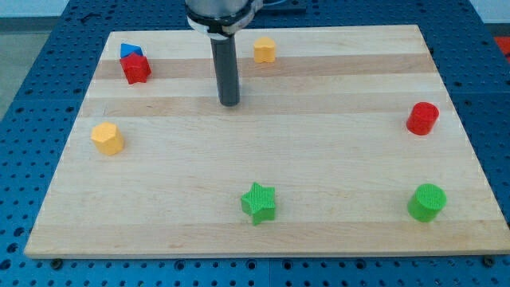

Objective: Move the blue cube to the right side of the red star

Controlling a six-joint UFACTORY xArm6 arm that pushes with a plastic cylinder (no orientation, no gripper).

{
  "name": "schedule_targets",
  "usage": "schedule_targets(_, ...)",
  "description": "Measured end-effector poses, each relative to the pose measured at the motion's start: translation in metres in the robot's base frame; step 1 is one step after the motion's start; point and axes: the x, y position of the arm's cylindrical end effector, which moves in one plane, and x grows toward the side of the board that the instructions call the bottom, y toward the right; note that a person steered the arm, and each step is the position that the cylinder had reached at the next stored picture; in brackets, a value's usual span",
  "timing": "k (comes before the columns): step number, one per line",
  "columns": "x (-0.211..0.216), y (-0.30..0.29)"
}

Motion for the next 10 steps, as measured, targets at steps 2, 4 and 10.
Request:
schedule_targets(2, -0.005, -0.025)
schedule_targets(4, 0.031, 0.037)
schedule_targets(10, -0.015, 0.015)
